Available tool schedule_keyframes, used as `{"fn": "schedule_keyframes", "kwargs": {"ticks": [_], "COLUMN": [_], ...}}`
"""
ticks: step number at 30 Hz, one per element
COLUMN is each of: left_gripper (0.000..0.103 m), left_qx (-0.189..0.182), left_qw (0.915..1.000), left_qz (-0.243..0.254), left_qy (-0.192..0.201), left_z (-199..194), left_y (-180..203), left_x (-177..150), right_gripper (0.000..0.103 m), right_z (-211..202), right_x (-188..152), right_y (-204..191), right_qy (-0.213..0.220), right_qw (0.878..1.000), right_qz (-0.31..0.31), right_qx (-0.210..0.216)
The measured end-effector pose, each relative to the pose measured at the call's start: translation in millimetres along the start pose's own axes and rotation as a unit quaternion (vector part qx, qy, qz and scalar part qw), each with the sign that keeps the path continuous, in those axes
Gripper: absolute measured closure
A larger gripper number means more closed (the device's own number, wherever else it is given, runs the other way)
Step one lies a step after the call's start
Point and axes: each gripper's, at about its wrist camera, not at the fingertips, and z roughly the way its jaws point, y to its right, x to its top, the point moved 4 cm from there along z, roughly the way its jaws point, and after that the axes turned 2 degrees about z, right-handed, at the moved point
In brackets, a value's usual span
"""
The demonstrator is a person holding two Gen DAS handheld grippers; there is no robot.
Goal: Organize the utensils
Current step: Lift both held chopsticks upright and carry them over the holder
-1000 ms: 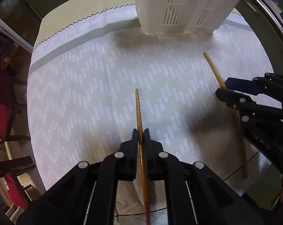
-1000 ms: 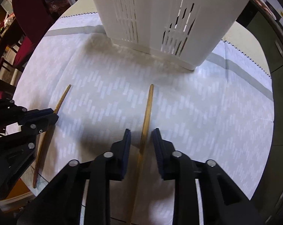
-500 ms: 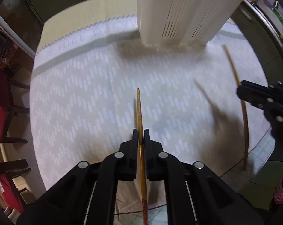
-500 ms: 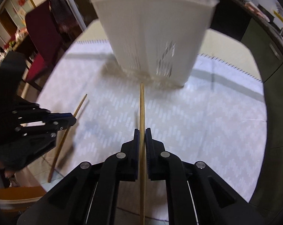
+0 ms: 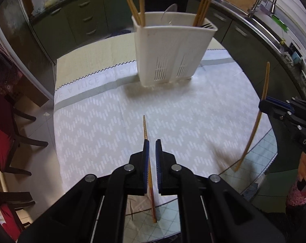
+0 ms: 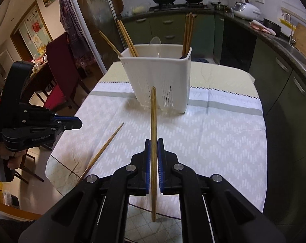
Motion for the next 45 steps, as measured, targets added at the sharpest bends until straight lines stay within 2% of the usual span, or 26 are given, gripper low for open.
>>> {"fn": "schedule_keyframes", "kwargs": {"ticks": [3, 6, 10, 12, 17, 22, 29, 34, 39, 45], "left_gripper": [0.097, 0.097, 0.097, 0.097, 0.097, 0.096, 0.097, 0.097, 0.097, 0.097], "left_qx": [0.008, 0.002, 0.021, 0.019, 0.032, 0.016, 0.019, 0.001, -0.009, -0.023], "left_qw": [0.9999, 0.9989, 0.9959, 0.9942, 0.9918, 0.9902, 0.9899, 0.9917, 0.9964, 0.9995], "left_qz": [0.001, -0.005, -0.004, -0.004, -0.010, -0.022, -0.014, -0.014, -0.004, 0.004], "left_qy": [-0.014, -0.047, -0.087, -0.106, -0.123, -0.137, -0.140, -0.128, -0.085, -0.020], "left_z": [12, 41, 83, 96, 114, 126, 133, 126, 86, 21], "left_y": [1, 2, 0, -1, -7, -7, -8, -5, -1, 7], "left_x": [1, 1, 2, 2, 2, 1, 4, 7, 16, 31], "right_gripper": [0.096, 0.096, 0.096, 0.096, 0.096, 0.096, 0.096, 0.096, 0.096, 0.096], "right_z": [-6, -6, -9, -12, -14, -15, -15, -17, -23, -37], "right_x": [0, -1, -2, -3, -2, -3, -4, -4, -4, 1], "right_y": [-4, -5, -7, -7, -4, -4, -5, -5, -2, -2], "right_qy": [0.006, 0.007, 0.008, 0.009, 0.011, 0.010, 0.010, 0.010, 0.016, 0.032], "right_qw": [1.000, 1.000, 1.000, 1.000, 1.000, 1.000, 1.000, 1.000, 1.000, 0.999], "right_qz": [-0.004, -0.005, -0.006, -0.008, -0.005, -0.006, -0.005, -0.004, -0.005, -0.003], "right_qx": [-0.002, -0.002, 0.004, 0.004, 0.010, 0.014, 0.015, 0.020, 0.019, 0.019]}}
